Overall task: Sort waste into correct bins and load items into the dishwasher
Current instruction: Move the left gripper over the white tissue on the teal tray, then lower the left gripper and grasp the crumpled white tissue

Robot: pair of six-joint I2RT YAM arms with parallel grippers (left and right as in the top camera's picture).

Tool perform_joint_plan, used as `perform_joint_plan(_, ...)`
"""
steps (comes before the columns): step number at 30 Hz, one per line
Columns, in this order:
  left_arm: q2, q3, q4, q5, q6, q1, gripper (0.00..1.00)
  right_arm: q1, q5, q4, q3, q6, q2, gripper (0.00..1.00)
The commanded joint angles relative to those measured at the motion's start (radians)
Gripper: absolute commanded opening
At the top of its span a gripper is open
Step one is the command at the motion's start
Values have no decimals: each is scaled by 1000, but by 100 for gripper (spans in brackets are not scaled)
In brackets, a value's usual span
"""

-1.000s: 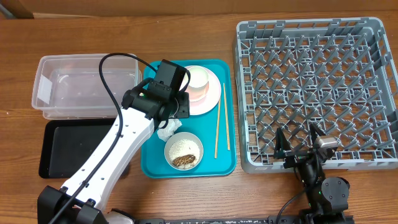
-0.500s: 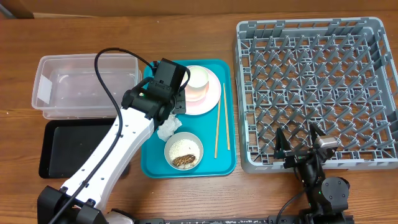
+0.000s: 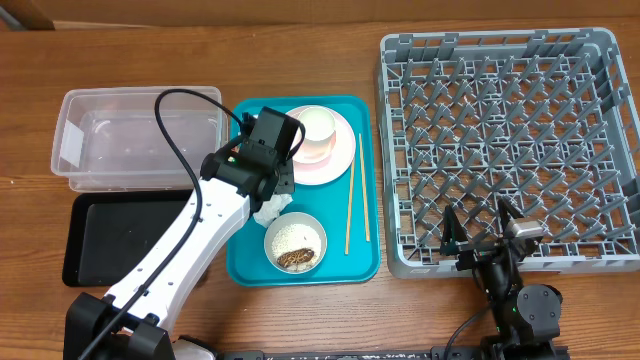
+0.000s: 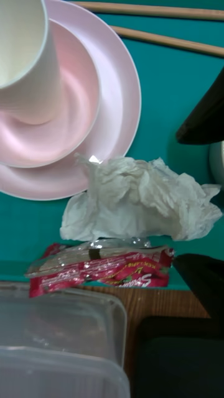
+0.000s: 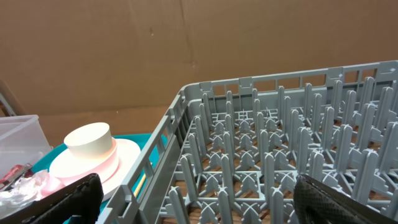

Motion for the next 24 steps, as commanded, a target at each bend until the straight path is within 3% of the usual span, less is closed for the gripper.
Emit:
perform_joint_plan(1,-11,-18,1,60,-26,5,61,6,5,6,-10,-6,-8,100)
perform_joint_plan(9,-11,-66,32,74,-61,5,59,6,5,6,-10,-6,-8,100)
perform_joint_plan(17,-11,-169,154,63,-89,5,67,6,5,6,-10,-6,-8,100)
perform_joint_plan(24,-10,-234,259,63,-89,5,66,6,5,6,-10,-6,-8,100)
